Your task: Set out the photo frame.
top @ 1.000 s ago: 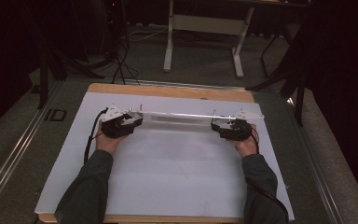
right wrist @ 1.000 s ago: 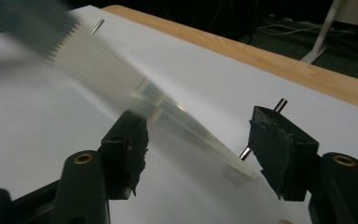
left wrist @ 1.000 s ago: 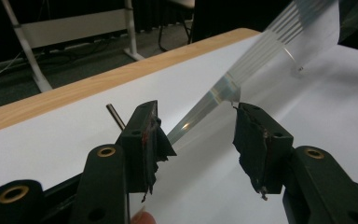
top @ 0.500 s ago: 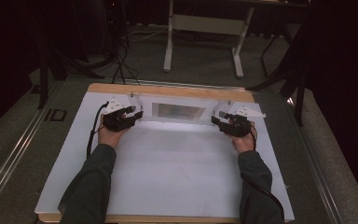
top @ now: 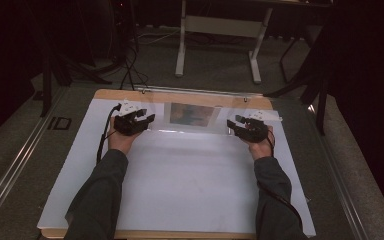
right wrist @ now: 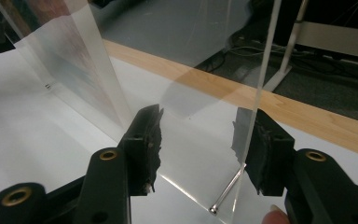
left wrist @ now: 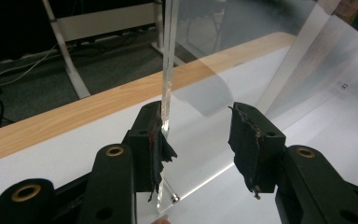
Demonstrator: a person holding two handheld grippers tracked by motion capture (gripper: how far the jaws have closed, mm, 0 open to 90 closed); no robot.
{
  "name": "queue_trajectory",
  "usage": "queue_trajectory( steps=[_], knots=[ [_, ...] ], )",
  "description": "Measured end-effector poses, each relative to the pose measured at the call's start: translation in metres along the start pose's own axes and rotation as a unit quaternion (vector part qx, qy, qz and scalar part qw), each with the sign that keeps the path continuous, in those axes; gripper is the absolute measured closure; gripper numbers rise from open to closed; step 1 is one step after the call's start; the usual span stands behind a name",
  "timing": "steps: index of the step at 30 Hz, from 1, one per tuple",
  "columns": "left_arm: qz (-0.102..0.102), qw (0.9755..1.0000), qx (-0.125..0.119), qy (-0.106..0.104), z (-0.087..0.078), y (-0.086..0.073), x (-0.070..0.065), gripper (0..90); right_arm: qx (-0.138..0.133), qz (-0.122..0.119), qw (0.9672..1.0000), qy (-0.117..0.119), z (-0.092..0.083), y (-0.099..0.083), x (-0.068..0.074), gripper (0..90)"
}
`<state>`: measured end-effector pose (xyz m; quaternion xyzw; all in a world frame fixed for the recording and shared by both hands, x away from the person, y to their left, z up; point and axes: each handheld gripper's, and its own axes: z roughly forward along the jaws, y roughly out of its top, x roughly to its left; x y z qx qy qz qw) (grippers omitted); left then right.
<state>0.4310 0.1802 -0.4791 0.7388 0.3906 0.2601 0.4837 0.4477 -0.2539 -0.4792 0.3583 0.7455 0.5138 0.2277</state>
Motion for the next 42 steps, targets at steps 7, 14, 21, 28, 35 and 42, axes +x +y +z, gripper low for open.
queue_trajectory(
  steps=[7,14,21,28,35,42],
  knots=[
    [-0.025,0.9996,-0.008,-0.006,-0.003,0.003,-0.005,55.5,-0.002,0.014,0.9999,-0.001,-0.007,0.000,-0.001,53.3],
    [-0.038,0.9991,-0.012,-0.013,-0.012,-0.005,-0.013,56.3,-0.013,0.040,0.9990,0.017,-0.017,-0.004,0.001,54.1],
    [-0.043,0.9990,-0.008,-0.007,-0.027,-0.010,-0.025,56.6,-0.008,0.031,0.9992,0.026,-0.026,-0.008,0.007,53.9],
    [-0.050,0.9987,-0.008,-0.005,-0.041,-0.018,-0.032,57.0,-0.008,0.022,0.9991,0.035,-0.031,-0.008,0.015,53.2],
    [-0.052,0.9986,-0.007,-0.005,-0.042,-0.018,-0.033,56.9,-0.004,0.022,0.9992,0.034,-0.034,-0.011,0.018,53.4],
    [-0.055,0.9984,-0.009,-0.007,-0.042,-0.018,-0.032,56.6,-0.003,0.021,0.9991,0.035,-0.036,-0.012,0.020,54.4]
  ],
)
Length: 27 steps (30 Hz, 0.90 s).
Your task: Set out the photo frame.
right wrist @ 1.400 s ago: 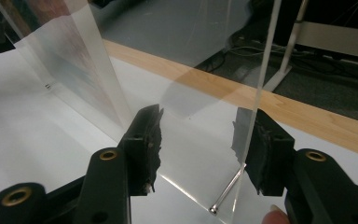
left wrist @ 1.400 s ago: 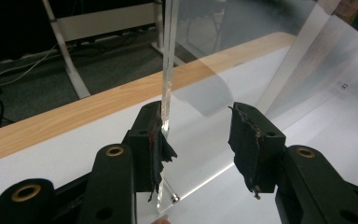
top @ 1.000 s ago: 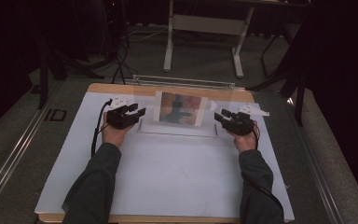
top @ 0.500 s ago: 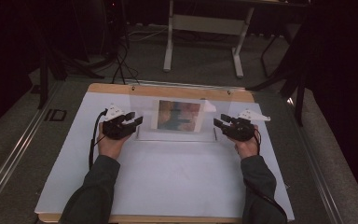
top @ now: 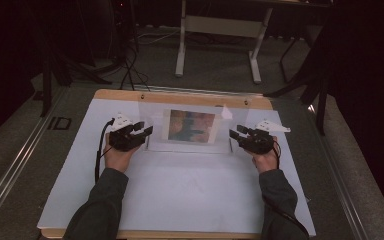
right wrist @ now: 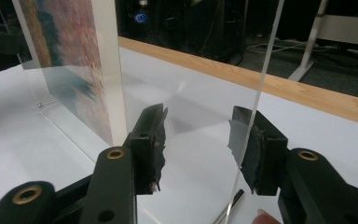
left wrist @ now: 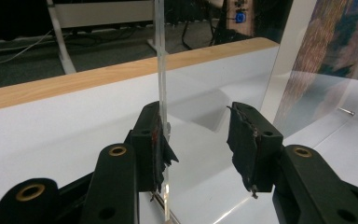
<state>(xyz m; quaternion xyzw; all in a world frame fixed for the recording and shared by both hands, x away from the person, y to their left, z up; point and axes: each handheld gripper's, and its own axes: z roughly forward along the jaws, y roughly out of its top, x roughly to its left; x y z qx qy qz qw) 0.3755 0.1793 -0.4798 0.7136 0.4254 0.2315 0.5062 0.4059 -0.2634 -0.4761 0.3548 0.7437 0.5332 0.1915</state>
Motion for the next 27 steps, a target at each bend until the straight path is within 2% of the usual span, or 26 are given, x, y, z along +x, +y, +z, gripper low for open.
queue_trajectory(
  steps=[5,10,11,15,18,22,27],
  knots=[
    [0.001,1.0000,0.005,-0.003,-0.0006,0.0010,-0.0050,56.9,-0.002,0.001,1.0000,-0.001,-0.0035,-0.0004,-0.0017,53.9],
    [0.002,1.0000,0.003,-0.005,0.0008,0.0006,-0.0059,56.8,0.000,0.003,1.0000,-0.002,-0.0058,-0.0012,-0.0021,53.9],
    [0.003,1.0000,0.003,-0.005,0.0010,0.0005,-0.0056,56.8,-0.006,0.006,1.0000,0.001,-0.0055,-0.0029,-0.0036,54.1],
    [-0.002,1.0000,-0.001,-0.009,0.0022,-0.0006,-0.0039,56.5,-0.007,0.005,1.0000,0.000,-0.0050,-0.0032,-0.0039,54.0],
    [-0.005,0.9999,-0.001,-0.010,0.0026,-0.0006,-0.0033,54.8,-0.009,0.004,0.9999,0.002,-0.0044,-0.0041,-0.0050,53.8],
    [0.004,1.0000,0.006,-0.004,0.0027,-0.0013,-0.0035,49.7,-0.005,-0.007,1.0000,-0.004,-0.0051,-0.0036,-0.0044,50.5],
    [-0.004,1.0000,0.000,-0.004,-0.0029,-0.0029,-0.0004,47.0,0.002,-0.002,1.0000,-0.009,-0.0080,-0.0059,-0.0088,46.6]
  ],
)
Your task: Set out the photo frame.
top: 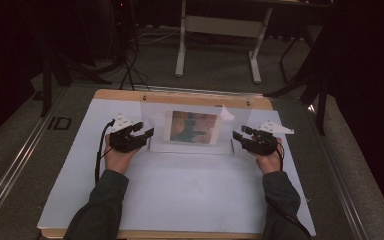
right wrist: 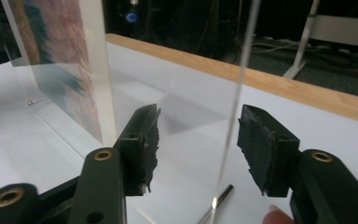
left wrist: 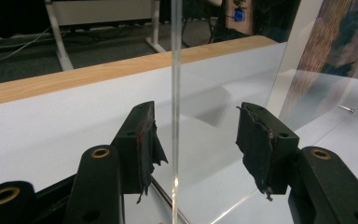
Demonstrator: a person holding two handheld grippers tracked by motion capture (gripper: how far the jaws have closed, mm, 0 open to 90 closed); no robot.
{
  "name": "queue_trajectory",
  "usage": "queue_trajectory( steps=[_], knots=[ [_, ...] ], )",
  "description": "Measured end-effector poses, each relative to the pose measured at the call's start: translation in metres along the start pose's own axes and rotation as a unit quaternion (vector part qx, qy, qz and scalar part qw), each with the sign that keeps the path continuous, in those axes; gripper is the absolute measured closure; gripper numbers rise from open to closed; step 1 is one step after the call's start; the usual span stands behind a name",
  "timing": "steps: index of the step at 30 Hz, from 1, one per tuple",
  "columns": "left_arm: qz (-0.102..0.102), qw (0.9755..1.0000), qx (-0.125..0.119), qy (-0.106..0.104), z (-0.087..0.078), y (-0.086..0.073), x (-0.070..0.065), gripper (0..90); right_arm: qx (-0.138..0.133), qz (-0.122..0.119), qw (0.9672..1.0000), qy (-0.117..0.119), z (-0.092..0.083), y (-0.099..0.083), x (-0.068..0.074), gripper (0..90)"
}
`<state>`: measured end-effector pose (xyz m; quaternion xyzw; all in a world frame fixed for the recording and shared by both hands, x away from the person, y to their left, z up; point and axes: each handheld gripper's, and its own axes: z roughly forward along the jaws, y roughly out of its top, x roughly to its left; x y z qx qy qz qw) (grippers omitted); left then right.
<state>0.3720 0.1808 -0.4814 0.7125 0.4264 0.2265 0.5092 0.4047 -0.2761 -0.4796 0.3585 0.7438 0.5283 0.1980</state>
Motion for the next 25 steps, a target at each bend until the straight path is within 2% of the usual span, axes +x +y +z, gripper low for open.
queue_trajectory(
  steps=[10,16,17,18,19,21,22,23,24,25],
  knots=[
    [-0.009,0.9999,-0.007,0.006,-0.019,-0.001,0.008,46.4,0.005,-0.008,1.0000,0.003,-0.008,0.001,-0.001,42.1],
    [-0.018,0.9996,-0.009,0.019,-0.030,-0.002,0.017,46.4,-0.006,-0.008,0.9999,0.009,-0.022,0.003,-0.007,41.3],
    [-0.023,0.9993,-0.005,0.030,-0.032,-0.003,0.021,46.5,-0.006,-0.007,0.9999,0.009,-0.024,0.002,-0.009,41.5],
    [-0.023,0.9993,-0.005,0.030,-0.032,-0.003,0.021,46.5,-0.004,-0.007,1.0000,0.005,-0.026,0.002,-0.011,41.5],
    [-0.032,0.9985,0.004,0.044,-0.033,-0.005,0.026,46.6,-0.003,-0.006,1.0000,0.002,-0.028,0.001,-0.013,41.8],
    [-0.041,0.9975,0.014,0.057,-0.033,-0.007,0.031,46.6,0.000,0.004,1.0000,-0.006,-0.032,-0.002,-0.018,42.1],
    [-0.041,0.9965,0.025,0.068,-0.033,-0.008,0.033,46.6,0.002,0.010,0.9999,-0.013,-0.033,-0.003,-0.021,42.3],
    [-0.041,0.9965,0.025,0.068,-0.033,-0.008,0.033,46.6,0.002,0.010,0.9999,-0.013,-0.033,-0.003,-0.021,42.3],
    [-0.039,0.9952,0.038,0.081,-0.033,-0.009,0.035,46.5,0.012,0.022,0.9992,-0.030,-0.035,-0.005,-0.027,42.5],
    [-0.036,0.9936,0.049,0.095,-0.032,-0.010,0.036,46.5,0.012,0.022,0.9992,-0.030,-0.035,-0.005,-0.027,42.5]
  ],
)
